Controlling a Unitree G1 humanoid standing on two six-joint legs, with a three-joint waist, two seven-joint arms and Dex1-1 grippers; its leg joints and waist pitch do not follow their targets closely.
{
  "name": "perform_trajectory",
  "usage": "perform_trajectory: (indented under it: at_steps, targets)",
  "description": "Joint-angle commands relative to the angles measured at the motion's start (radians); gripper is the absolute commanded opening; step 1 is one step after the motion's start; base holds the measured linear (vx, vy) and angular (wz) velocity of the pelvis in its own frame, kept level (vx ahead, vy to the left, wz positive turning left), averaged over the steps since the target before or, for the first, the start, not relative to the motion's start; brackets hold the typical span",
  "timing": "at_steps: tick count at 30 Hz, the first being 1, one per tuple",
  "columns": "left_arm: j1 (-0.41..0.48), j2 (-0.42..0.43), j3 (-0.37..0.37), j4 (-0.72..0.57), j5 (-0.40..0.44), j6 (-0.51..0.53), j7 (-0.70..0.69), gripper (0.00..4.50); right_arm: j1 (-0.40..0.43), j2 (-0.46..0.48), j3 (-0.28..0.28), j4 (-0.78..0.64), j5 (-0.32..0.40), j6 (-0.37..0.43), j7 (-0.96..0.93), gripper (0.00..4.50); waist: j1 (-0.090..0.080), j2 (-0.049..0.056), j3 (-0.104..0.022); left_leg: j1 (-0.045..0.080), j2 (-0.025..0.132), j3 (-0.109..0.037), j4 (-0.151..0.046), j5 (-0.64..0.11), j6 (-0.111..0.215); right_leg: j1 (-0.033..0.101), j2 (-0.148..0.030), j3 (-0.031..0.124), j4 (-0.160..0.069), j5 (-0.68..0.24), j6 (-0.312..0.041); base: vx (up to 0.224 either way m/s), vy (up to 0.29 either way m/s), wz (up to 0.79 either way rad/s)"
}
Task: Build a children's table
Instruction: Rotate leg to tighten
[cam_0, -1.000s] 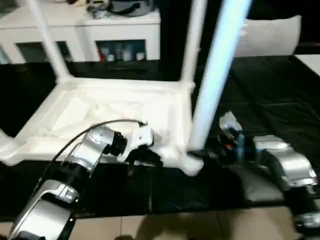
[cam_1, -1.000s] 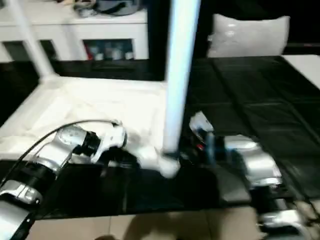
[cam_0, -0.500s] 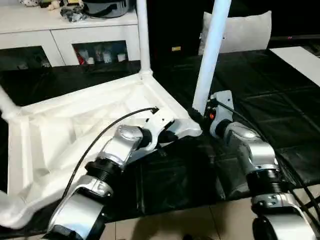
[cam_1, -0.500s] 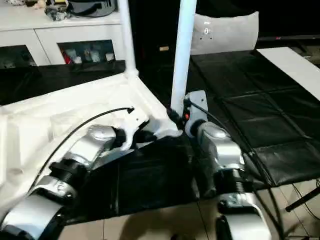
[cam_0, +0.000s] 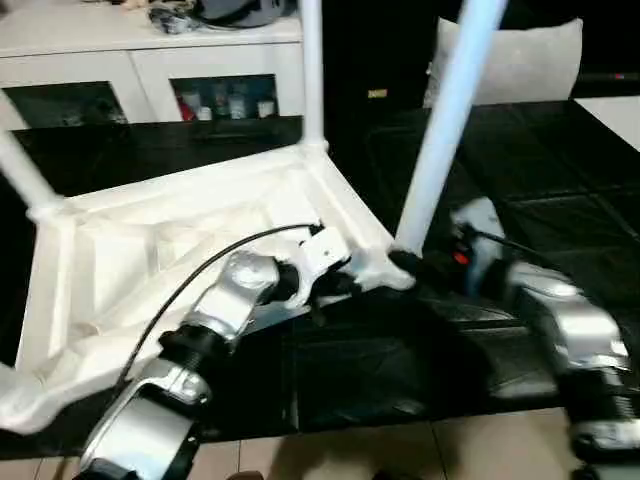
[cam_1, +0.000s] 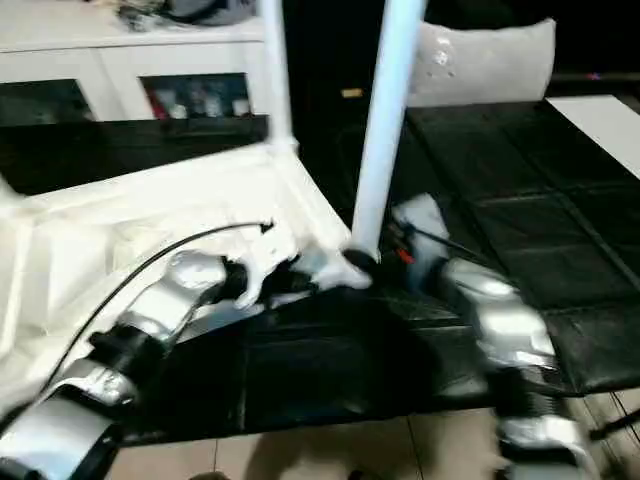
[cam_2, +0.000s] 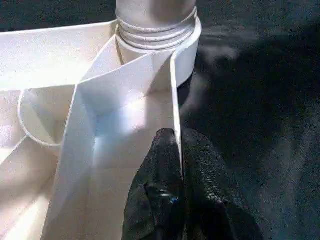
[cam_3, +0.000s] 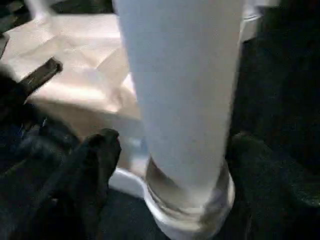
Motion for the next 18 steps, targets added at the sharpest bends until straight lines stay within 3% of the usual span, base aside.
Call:
perform_trajectory:
  at_steps: [1,5,8,13,14,18]
  targets:
    - [-0.005,0.027,-0.021,-0.058,-0.040,-0.078,-0.124,0.00,0.020,-0.072,0.050,-0.035,0.009,-0.035,0.154,4.09,0.004,-0.009,-0.075,0.000,0.009,0.015,-0.058,-0.117,0.114,0.078,-0.051,0.047,-0.083,-0.404,-0.080,0.000,0.000,0.00]
    - [0.003,0.088,-0.059,-0.057,-0.039,-0.157,-0.249,0.00,0.034,-0.151,0.093,-0.039,0.018,-0.051,0.312,4.09,0.013,-0.017,-0.074,-0.001,0.009,0.016,-0.059,-0.147,0.112,0.078,-0.049,0.045,-0.086,-0.439,-0.065,0.000,0.000,0.00]
    - [0.004,0.108,-0.069,-0.053,-0.041,-0.182,-0.298,0.00,0.033,-0.165,0.107,-0.037,0.026,-0.059,0.363,4.09,0.016,-0.014,-0.073,0.000,0.011,0.016,-0.059,-0.145,0.107,0.075,-0.049,0.045,-0.086,-0.443,-0.065,0.000,0.000,0.00]
    - [0.005,0.163,-0.103,-0.062,-0.049,-0.251,-0.441,0.00,0.013,-0.166,0.130,-0.026,0.059,-0.067,0.451,3.73,0.025,-0.016,-0.077,-0.001,0.020,0.012,-0.061,-0.129,0.109,0.075,-0.053,0.052,-0.072,-0.381,-0.100,0.000,0.000,0.00]
    - [0.005,0.169,-0.107,-0.064,-0.052,-0.256,-0.457,0.00,0.012,-0.164,0.133,-0.030,0.066,-0.064,0.465,3.42,0.026,-0.014,-0.077,-0.001,0.020,0.012,-0.061,-0.127,0.111,0.075,-0.053,0.053,-0.071,-0.377,-0.104,0.000,0.000,0.00]
    - [0.004,0.181,-0.115,-0.066,-0.055,-0.274,-0.490,0.00,0.016,-0.159,0.147,-0.051,0.086,-0.041,0.508,3.22,0.028,-0.015,-0.077,-0.005,0.018,0.013,-0.060,-0.117,0.104,0.077,-0.055,0.052,-0.070,-0.387,-0.098,0.000,0.000,0.00]
